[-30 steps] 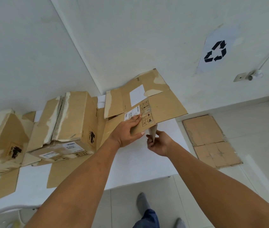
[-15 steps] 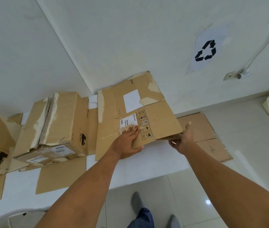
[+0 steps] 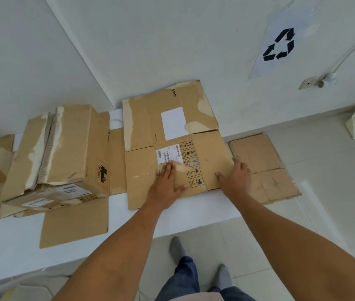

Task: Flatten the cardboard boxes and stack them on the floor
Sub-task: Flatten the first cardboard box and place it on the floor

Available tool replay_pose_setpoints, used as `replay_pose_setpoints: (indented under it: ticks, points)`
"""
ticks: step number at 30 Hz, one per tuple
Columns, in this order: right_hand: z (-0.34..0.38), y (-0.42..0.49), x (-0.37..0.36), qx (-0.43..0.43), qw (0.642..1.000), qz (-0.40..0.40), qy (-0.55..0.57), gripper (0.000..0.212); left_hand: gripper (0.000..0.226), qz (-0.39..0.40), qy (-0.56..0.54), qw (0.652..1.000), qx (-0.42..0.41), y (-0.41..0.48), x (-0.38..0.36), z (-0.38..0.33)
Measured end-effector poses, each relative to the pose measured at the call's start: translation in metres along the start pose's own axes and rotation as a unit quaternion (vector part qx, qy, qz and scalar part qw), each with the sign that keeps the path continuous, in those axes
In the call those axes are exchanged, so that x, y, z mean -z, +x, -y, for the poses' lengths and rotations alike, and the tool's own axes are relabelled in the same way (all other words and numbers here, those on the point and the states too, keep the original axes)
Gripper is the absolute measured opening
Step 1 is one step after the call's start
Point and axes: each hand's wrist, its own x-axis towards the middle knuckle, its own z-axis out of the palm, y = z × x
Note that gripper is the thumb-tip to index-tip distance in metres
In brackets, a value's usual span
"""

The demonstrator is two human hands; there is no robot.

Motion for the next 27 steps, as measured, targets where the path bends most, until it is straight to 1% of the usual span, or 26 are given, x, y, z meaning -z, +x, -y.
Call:
replay_pose_setpoints:
  ticks: [2, 3, 5, 7, 10, 14, 18, 19, 22, 27]
  points:
    - [0.010, -0.003, -0.010, 0.033, 0.999, 0.000, -0.003, 0.081, 0.098, -0.016, -0.010, 0.999, 0.028, 0.008, 0.001, 0.007]
    - [0.015, -0.003, -0.015, 0.063, 0.998, -0.003, -0.013, 0.081, 0.098, -0.022, -0.017, 0.999, 0.045, 0.011, 0.002, 0.010]
    - [0.024, -0.002, -0.031, 0.145, 0.987, -0.005, -0.067, 0.082, 0.098, -0.035, -0.023, 0.997, 0.070, 0.018, 0.004, 0.014]
    - [0.035, 0.005, -0.046, 0.212, 0.971, 0.018, -0.106, 0.084, 0.096, -0.045, -0.027, 0.996, 0.078, 0.027, 0.009, 0.019]
    - [0.054, 0.021, -0.061, 0.256, 0.956, 0.033, -0.136, 0.082, 0.093, -0.062, -0.026, 0.994, 0.091, 0.042, 0.016, 0.030]
    - [0.077, 0.048, -0.078, 0.272, 0.946, 0.036, -0.171, 0.083, 0.091, -0.084, -0.027, 0.992, 0.094, 0.069, 0.027, 0.054]
    - [0.085, 0.066, -0.095, 0.253, 0.946, 0.041, -0.201, 0.085, 0.091, -0.076, 0.003, 0.992, 0.105, 0.091, 0.030, 0.071]
    - [0.083, 0.065, -0.099, 0.250, 0.945, 0.037, -0.209, 0.085, 0.090, -0.078, 0.020, 0.991, 0.106, 0.092, 0.026, 0.072]
    - [0.079, 0.061, -0.104, 0.254, 0.943, 0.009, -0.216, 0.084, 0.087, -0.115, 0.043, 0.987, 0.106, 0.087, 0.016, 0.073]
    - [0.085, 0.068, -0.100, 0.230, 0.943, 0.023, -0.239, 0.085, 0.089, -0.115, 0.033, 0.988, 0.102, 0.089, 0.020, 0.076]
